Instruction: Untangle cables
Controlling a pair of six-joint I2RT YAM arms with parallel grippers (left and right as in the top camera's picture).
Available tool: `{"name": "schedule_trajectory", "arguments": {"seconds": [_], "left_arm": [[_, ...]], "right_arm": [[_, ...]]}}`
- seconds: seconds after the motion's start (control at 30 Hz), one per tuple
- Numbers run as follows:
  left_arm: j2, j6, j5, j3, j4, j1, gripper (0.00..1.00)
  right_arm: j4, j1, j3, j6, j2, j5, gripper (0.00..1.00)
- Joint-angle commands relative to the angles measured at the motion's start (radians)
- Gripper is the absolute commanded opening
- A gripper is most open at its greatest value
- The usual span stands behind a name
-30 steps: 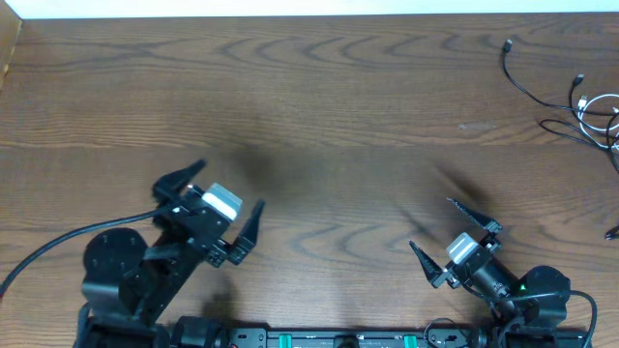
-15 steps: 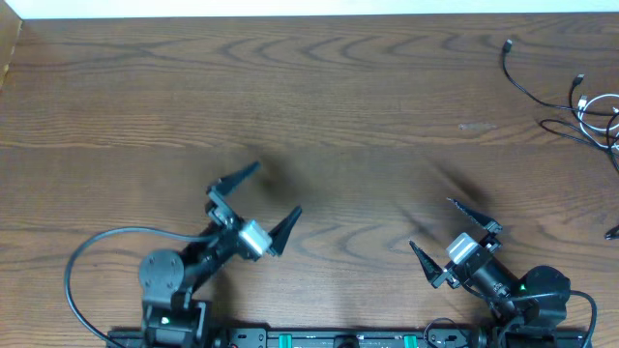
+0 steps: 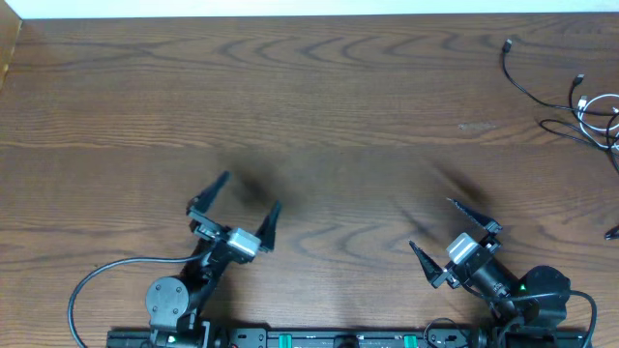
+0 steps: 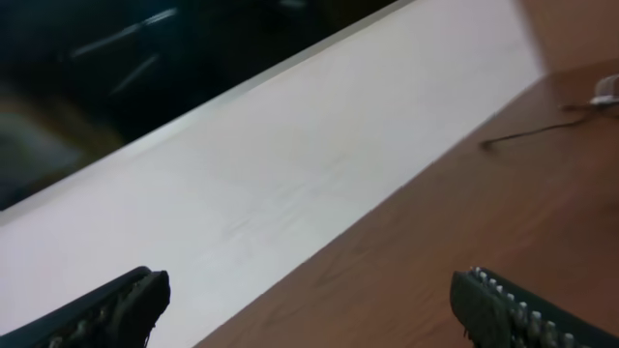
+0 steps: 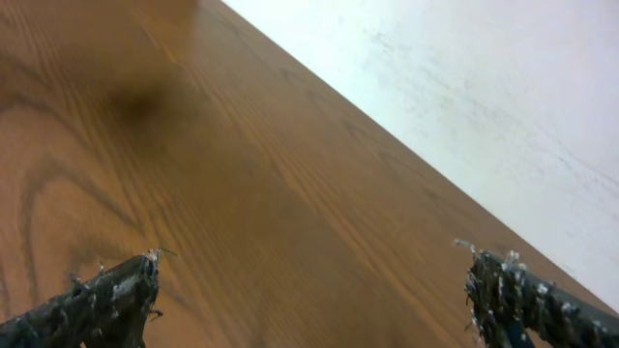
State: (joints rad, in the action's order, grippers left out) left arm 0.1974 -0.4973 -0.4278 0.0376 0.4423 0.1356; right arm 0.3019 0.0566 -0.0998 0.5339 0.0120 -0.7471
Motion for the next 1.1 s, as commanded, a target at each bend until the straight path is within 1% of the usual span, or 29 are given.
{"name": "schedule_trajectory", "arguments": {"seconds": [0.0, 0.07, 0.17, 0.3, 0.37, 0.53, 1.07], "left_arm": [[-0.050, 0.002, 0.164, -0.035, -0.011, -0.008, 0.98], [-0.083, 0.006, 0.198, -0.034, -0.098, -0.021, 0.98], [-0.139, 0.009, 0.204, -0.034, -0.237, -0.045, 0.98], [-0.196, 0.093, 0.205, -0.034, -0.433, -0.077, 0.98], [-0.195, 0.108, 0.206, -0.034, -0.497, -0.088, 0.98], [-0.196, 0.118, 0.255, -0.034, -0.499, -0.094, 0.98], [-0.193, 0.118, 0.257, -0.034, -0.498, -0.093, 0.98]], "right_arm": [[0.002, -0.004, 0.005, 0.006, -0.006, -0.003, 0.99], [0.002, -0.004, 0.005, 0.006, -0.006, -0.003, 0.99], [0.002, -0.004, 0.005, 0.006, -0.006, -0.003, 0.99], [0.002, -0.004, 0.005, 0.006, -0.006, -0.003, 0.99], [0.002, -0.004, 0.005, 0.006, -0.006, -0.003, 0.99], [0.002, -0.004, 0.005, 0.006, -0.006, -0.003, 0.99], [0.002, -0.004, 0.005, 0.006, -0.006, -0.003, 0.99]]}}
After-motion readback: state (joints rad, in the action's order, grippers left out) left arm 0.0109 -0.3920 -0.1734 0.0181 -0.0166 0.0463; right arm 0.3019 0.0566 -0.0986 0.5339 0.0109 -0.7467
